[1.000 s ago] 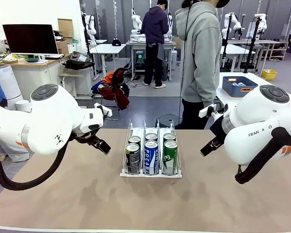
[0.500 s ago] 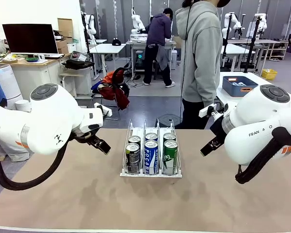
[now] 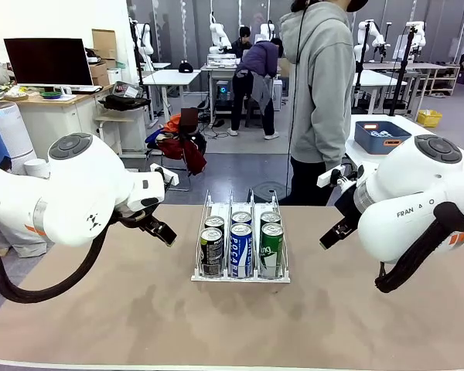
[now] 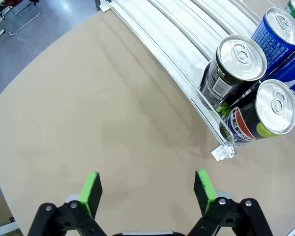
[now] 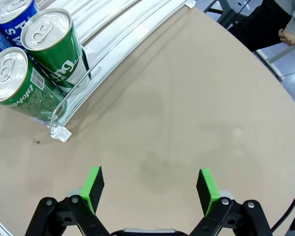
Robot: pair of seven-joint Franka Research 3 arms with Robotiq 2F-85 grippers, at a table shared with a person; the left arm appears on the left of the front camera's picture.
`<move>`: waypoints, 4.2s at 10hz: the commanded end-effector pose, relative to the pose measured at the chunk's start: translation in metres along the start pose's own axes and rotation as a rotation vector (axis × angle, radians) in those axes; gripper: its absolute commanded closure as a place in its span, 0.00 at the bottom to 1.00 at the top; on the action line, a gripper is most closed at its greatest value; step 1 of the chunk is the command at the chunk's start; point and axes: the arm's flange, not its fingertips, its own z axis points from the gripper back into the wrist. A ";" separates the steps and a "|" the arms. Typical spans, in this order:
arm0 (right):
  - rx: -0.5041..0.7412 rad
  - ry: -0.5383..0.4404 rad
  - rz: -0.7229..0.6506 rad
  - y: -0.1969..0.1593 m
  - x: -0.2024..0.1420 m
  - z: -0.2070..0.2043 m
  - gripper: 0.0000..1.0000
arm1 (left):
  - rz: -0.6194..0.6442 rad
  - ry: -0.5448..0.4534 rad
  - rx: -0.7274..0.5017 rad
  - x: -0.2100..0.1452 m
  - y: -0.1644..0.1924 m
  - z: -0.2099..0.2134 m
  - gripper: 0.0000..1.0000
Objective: Fill the beverage cans into the dispenser.
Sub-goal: Pick up the Pepsi coke handed by the human.
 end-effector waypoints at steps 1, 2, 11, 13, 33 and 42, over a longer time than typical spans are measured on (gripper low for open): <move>0.063 0.058 -0.022 -0.005 0.001 0.016 0.00 | -0.026 0.029 -0.086 0.004 -0.007 0.012 0.00; 0.125 0.073 -0.061 -0.016 0.006 0.023 0.00 | -0.030 0.022 -0.097 0.012 0.001 0.028 0.00; 0.262 -0.078 -0.141 -0.070 0.057 0.155 0.00 | -0.081 -0.139 -0.069 0.032 0.039 0.160 0.00; 0.262 -0.078 -0.141 -0.070 0.057 0.155 0.00 | -0.081 -0.139 -0.069 0.032 0.039 0.160 0.00; 0.392 -0.265 -0.166 -0.155 0.164 0.288 0.00 | -0.269 -0.395 -0.380 0.085 0.102 0.314 0.00; 0.400 -0.309 0.073 -0.169 0.150 0.348 0.00 | -0.269 -0.395 -0.380 0.085 0.102 0.314 0.00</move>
